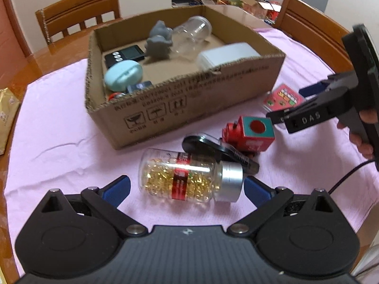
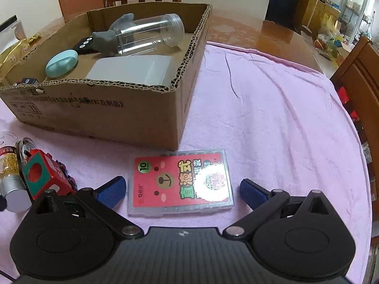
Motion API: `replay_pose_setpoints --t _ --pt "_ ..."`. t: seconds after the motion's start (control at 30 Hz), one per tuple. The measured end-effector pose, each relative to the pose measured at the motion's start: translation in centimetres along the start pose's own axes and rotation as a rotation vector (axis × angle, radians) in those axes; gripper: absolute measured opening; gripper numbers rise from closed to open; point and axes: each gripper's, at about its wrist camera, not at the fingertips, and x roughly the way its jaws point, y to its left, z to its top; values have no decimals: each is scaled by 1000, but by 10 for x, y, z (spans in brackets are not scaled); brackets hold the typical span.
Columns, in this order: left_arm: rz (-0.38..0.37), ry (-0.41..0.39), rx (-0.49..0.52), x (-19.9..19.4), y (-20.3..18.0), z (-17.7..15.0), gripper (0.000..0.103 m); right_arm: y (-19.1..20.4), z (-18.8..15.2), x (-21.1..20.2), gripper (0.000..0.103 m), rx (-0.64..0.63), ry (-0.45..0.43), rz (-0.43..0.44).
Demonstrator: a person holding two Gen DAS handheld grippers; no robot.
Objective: Organize rigid objects
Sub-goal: 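Move the left gripper to the gold capsule jar while the right gripper approaches the pink card pack, then close the left gripper around the gold capsule jar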
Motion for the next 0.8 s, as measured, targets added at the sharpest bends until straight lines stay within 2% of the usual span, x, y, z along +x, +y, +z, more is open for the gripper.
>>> replay_pose_setpoints --t 0.2,0.5,0.63,0.8 --pt "28 30 47 17 -5 2 101 0 0 0 103 0 0 0" --pt "72 72 -13 31 7 -3 102 -11 -10 -6 103 -60 -12 36" --pt "45 61 -58 35 7 -3 102 -13 -12 -8 103 -63 -14 37" --pt "48 46 -65 36 7 -3 103 -12 -11 -7 103 -63 -15 36"
